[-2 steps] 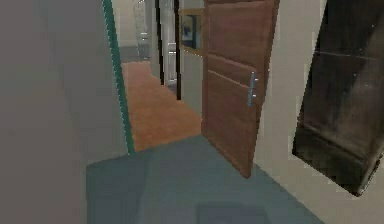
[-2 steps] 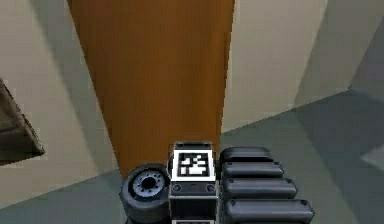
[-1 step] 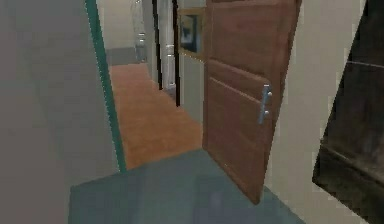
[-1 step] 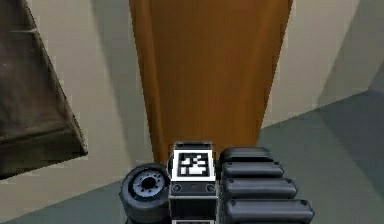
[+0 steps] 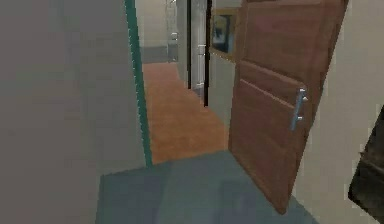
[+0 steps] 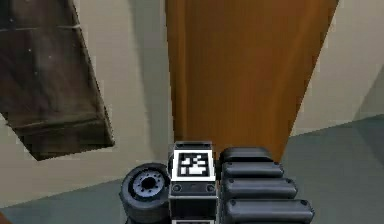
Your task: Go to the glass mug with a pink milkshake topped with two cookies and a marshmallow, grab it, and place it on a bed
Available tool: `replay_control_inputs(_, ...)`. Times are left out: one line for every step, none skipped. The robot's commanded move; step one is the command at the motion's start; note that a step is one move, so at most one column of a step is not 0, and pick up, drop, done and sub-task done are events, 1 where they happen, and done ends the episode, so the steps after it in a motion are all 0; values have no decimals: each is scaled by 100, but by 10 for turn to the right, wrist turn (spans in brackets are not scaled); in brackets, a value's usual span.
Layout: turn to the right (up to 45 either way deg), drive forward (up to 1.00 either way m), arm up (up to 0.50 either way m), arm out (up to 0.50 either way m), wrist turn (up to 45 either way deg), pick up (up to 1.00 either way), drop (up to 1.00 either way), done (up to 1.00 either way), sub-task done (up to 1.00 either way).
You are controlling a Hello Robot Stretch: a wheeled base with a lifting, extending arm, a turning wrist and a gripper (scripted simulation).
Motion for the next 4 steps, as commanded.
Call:
replay_control_inputs(0, 100, 0, 0, 0, 0, 0, 0, 0)
replay_control_inputs(-30, 0, 0, 0, 0, 0, 0, 0, 0)
replay_control_inputs(0, 85, 0, 0, 0, 0, 0, 0, 0)
replay_control_inputs(0, 100, 0, 0, 0, 0, 0, 0, 0)
